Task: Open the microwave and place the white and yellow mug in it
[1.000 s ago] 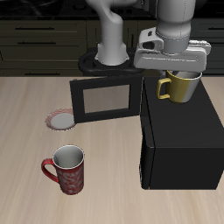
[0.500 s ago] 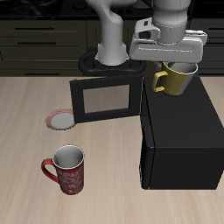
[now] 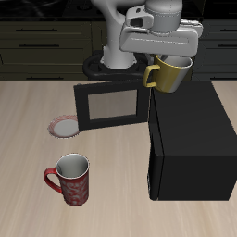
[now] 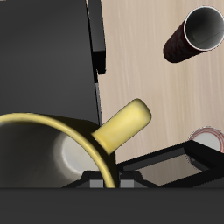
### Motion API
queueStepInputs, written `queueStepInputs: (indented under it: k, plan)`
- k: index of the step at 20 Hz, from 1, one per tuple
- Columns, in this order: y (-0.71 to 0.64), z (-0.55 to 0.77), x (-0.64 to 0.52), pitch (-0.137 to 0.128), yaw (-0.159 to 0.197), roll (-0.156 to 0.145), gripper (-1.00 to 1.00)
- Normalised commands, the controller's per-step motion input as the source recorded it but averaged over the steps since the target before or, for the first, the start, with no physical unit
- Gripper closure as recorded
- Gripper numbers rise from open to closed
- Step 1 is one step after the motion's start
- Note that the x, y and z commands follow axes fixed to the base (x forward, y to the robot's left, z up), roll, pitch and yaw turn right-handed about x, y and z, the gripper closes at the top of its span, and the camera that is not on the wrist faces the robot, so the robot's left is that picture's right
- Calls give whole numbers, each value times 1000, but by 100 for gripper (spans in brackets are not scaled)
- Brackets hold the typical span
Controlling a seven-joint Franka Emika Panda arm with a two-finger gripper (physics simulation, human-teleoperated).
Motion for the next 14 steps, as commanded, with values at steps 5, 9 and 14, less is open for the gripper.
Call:
queueStepInputs:
  k: [5,9,14]
  plan:
    - [-410,84,21,-12,14,-57,100]
    - [-468,51,87,6,-3,-51,100]
    - [-414,36,38,-6,5,-46,100]
